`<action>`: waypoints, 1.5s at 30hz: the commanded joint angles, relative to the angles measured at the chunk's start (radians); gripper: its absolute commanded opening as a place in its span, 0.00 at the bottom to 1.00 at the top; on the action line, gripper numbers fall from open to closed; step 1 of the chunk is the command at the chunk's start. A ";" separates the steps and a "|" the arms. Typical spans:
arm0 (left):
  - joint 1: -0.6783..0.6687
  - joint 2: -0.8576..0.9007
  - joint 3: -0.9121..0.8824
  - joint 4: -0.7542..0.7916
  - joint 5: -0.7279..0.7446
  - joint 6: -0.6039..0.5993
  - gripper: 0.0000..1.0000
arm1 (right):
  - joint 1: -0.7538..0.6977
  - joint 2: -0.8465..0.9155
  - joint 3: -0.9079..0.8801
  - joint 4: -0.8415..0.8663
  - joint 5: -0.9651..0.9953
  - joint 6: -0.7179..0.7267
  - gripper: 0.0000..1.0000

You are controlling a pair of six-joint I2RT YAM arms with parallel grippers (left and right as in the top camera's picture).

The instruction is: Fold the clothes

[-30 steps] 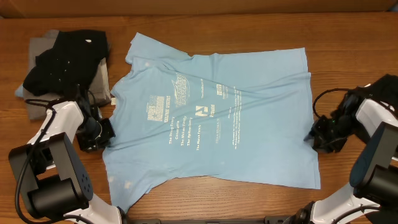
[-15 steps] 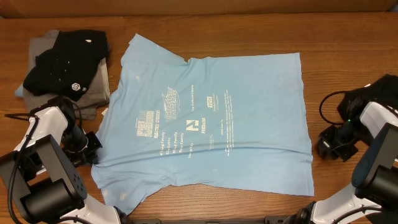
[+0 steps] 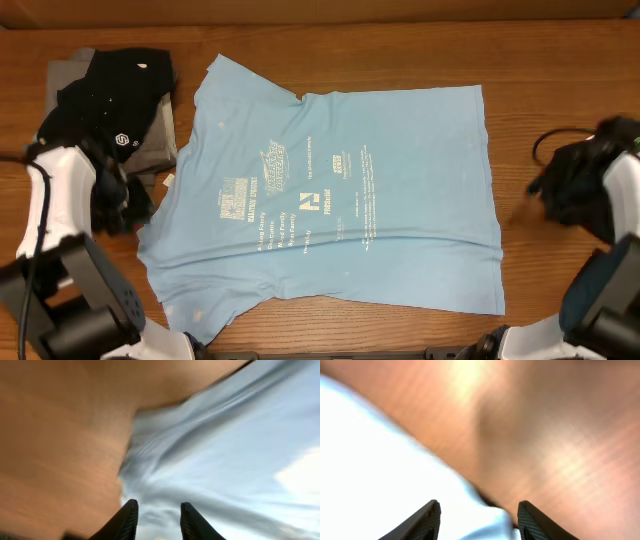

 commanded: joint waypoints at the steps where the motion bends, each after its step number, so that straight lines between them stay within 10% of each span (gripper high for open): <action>1: -0.067 -0.087 0.147 0.009 0.133 0.092 0.34 | 0.013 -0.067 0.152 0.017 -0.226 -0.116 0.53; 15: -0.331 0.063 0.288 0.461 0.200 0.156 0.33 | 0.235 0.014 0.240 0.412 -0.227 -0.019 0.63; 25: -0.335 0.383 0.419 0.722 0.290 0.158 0.80 | 0.247 0.134 0.240 0.446 -0.220 0.033 0.68; 45: -0.361 0.607 0.429 0.985 0.209 0.081 0.66 | 0.247 0.136 0.237 0.375 -0.220 0.025 0.69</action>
